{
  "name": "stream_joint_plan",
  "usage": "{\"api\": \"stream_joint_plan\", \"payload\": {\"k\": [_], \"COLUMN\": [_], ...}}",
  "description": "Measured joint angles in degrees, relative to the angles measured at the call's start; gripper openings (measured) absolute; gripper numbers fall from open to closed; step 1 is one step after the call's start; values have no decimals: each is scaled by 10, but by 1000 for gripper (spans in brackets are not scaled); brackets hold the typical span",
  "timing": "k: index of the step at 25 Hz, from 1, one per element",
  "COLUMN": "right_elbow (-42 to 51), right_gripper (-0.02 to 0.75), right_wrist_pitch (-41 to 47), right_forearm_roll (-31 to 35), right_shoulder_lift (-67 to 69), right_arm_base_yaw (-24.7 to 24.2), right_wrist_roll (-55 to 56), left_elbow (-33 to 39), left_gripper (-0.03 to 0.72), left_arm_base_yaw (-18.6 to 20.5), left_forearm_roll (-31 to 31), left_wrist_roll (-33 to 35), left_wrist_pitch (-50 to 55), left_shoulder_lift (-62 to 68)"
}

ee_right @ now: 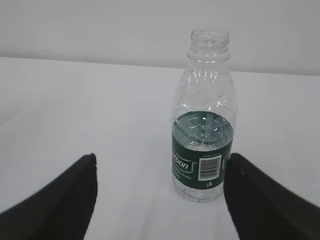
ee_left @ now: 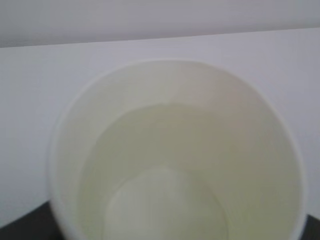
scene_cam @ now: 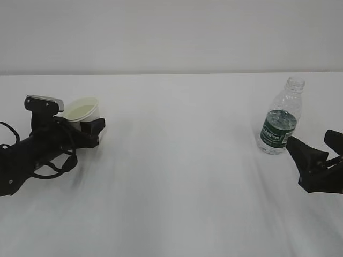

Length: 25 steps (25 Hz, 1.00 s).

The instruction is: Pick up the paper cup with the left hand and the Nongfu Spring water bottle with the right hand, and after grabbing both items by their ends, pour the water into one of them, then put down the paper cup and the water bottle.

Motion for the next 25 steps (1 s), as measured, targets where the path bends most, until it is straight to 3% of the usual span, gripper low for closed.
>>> {"api": "stream_joint_plan", "payload": {"k": [25], "right_elbow": [0], "right_gripper": [589], "right_wrist_pitch": [0], "right_forearm_roll": [-1], "right_shoulder_lift": [0], "right_arm_base_yaw": [0], "right_wrist_roll": [0], "left_elbow": [-2], "left_gripper": [486], "left_arm_base_yaw": [0], "left_forearm_roll": [-9], "left_wrist_roll": [49], "left_wrist_pitch": [-16], "left_shoulder_lift": [16]}}
